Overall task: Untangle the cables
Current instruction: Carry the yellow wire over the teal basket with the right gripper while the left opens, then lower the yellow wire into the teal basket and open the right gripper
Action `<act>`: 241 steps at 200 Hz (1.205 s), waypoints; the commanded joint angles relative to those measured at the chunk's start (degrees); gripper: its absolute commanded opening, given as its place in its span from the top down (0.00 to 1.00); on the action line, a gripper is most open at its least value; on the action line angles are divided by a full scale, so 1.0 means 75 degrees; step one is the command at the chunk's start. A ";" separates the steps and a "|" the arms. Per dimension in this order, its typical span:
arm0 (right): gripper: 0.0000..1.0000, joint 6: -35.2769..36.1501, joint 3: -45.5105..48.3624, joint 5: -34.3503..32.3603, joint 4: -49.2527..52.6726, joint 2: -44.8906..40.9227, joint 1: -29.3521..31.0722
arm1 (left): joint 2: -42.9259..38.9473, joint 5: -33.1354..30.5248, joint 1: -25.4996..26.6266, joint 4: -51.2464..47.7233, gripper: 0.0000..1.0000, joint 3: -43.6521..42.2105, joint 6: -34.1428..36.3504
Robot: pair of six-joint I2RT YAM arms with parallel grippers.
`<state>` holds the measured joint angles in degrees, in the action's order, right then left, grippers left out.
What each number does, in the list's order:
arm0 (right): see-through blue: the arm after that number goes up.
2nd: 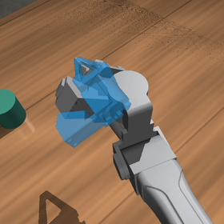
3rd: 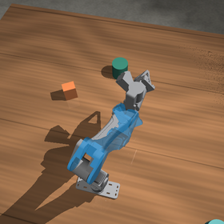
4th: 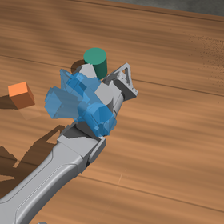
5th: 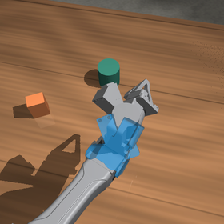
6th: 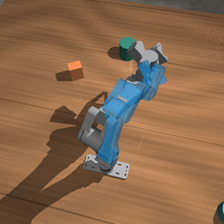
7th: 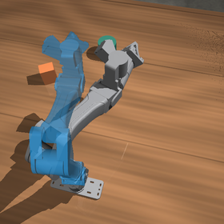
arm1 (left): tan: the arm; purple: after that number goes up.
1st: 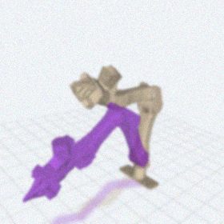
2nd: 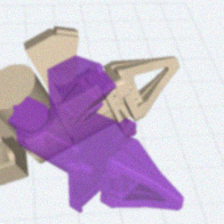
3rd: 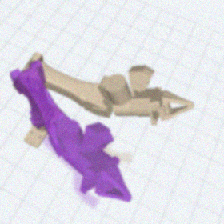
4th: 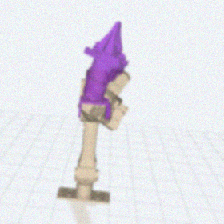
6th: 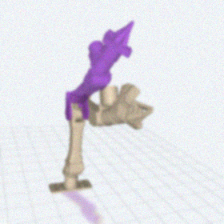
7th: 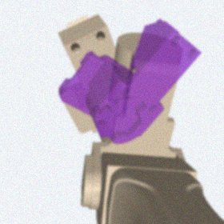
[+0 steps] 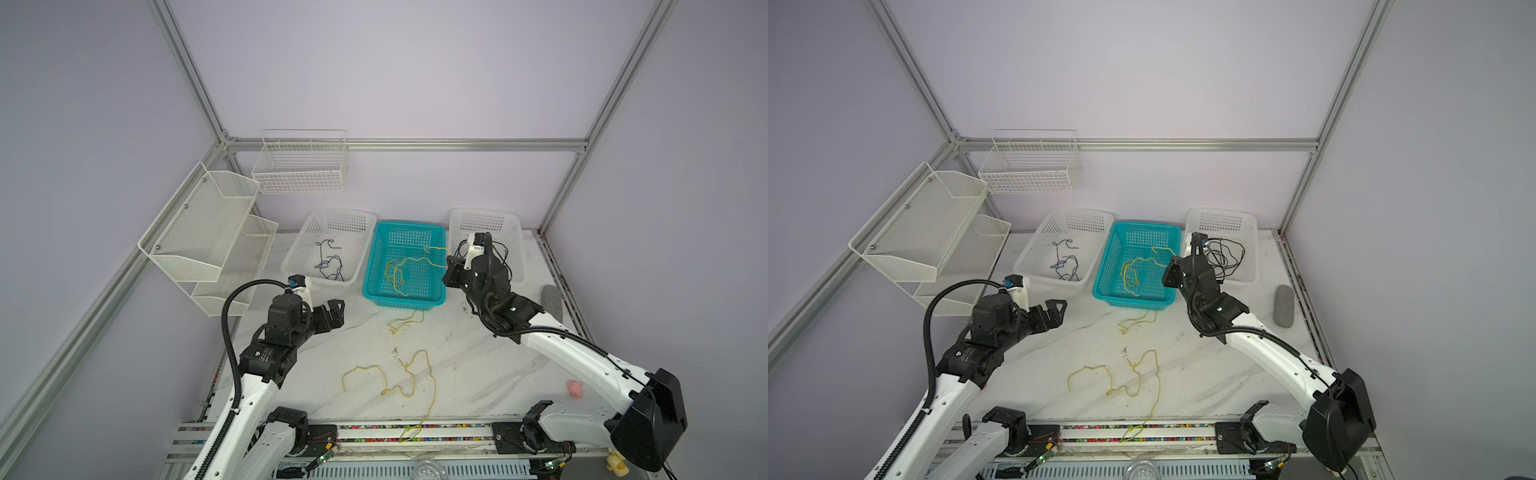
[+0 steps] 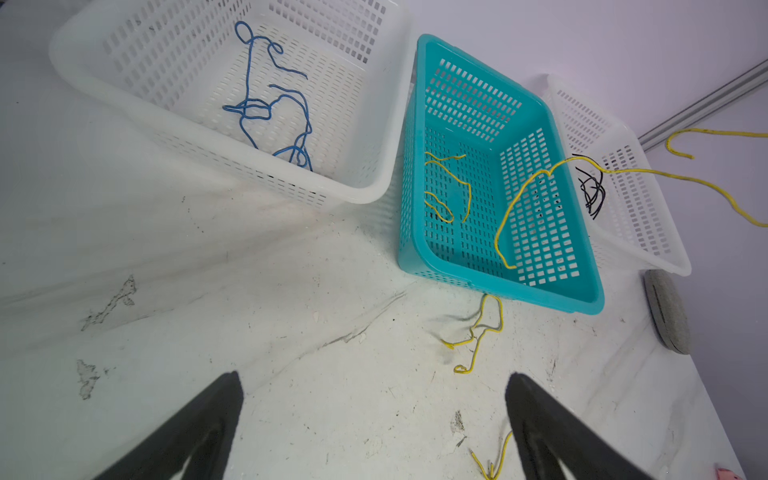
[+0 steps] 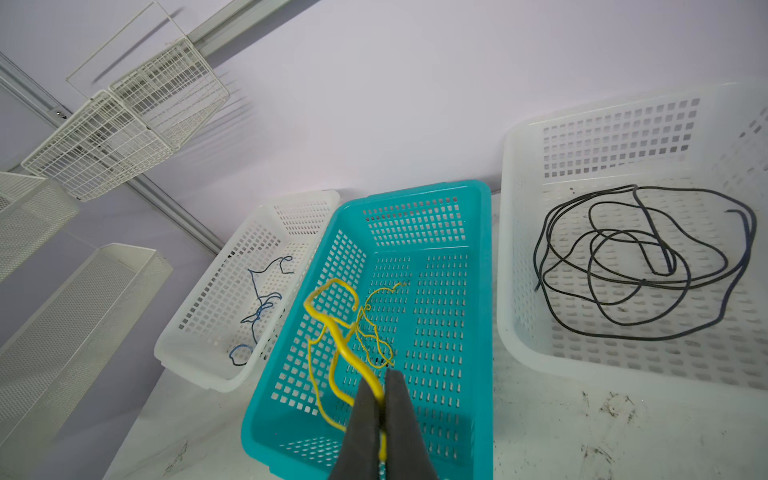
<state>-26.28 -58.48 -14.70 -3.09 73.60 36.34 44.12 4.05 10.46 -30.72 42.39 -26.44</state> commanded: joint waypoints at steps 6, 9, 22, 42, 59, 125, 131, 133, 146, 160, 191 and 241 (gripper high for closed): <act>1.00 -0.0260 -0.0396 0.0146 -0.0401 0.0369 -0.0177 | -0.0059 -0.0283 -0.0024 0.0265 0.00 -0.0285 -0.0014; 1.00 -0.0268 -0.0422 0.0154 -0.0423 0.0421 -0.0189 | -0.0064 -0.0273 -0.0023 0.0273 0.00 -0.0285 -0.0014; 1.00 -0.0301 -0.0539 0.0232 -0.0509 0.0637 -0.0216 | -0.0049 -0.0259 -0.0023 0.0264 0.00 -0.0282 -0.0014; 1.00 -0.0356 -0.0710 0.0353 -0.0573 0.1145 -0.0250 | -0.0065 -0.0289 -0.0024 0.0262 0.00 -0.0285 0.0033; 1.00 -0.0415 -0.0786 0.0400 -0.0616 0.1381 -0.0263 | -0.0087 -0.0366 -0.0024 0.0242 0.00 -0.0286 0.0085; 1.00 -0.0547 -0.0797 0.0630 -0.0738 0.1829 -0.0286 | -0.0165 -0.0424 -0.0022 0.0190 0.00 -0.0345 0.0115; 1.00 -0.0565 -0.0790 0.0635 -0.0736 0.1852 -0.0275 | -0.0162 -0.0423 -0.0023 0.0202 0.00 -0.0344 0.0115; 1.00 -0.0571 -0.0783 0.0644 -0.0745 0.1848 -0.0278 | -0.0154 -0.0423 -0.0026 0.0205 0.00 -0.0344 0.0115; 1.00 -0.0597 -0.0744 0.0669 -0.0736 0.1847 -0.0284 | -0.0143 -0.0425 -0.0022 0.0185 0.00 -0.0347 0.0115; 1.00 -0.0641 -0.0743 0.0754 -0.0726 0.1848 -0.0276 | -0.0146 -0.0423 -0.0023 0.0194 0.00 -0.0360 0.0092; 0.81 -0.0714 -0.0752 0.0990 -0.0646 0.1757 -0.0280 | -0.0106 -0.0423 -0.0031 0.0194 0.00 -0.0357 0.0068; 0.54 -0.0622 -0.0735 0.1210 -0.0407 0.1298 -0.0276 | -0.0080 -0.0412 -0.0033 0.0195 0.00 -0.0358 0.0045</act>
<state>-31.22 -63.20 -6.61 -6.72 86.65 34.39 43.59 1.26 10.46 -30.94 42.37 -26.37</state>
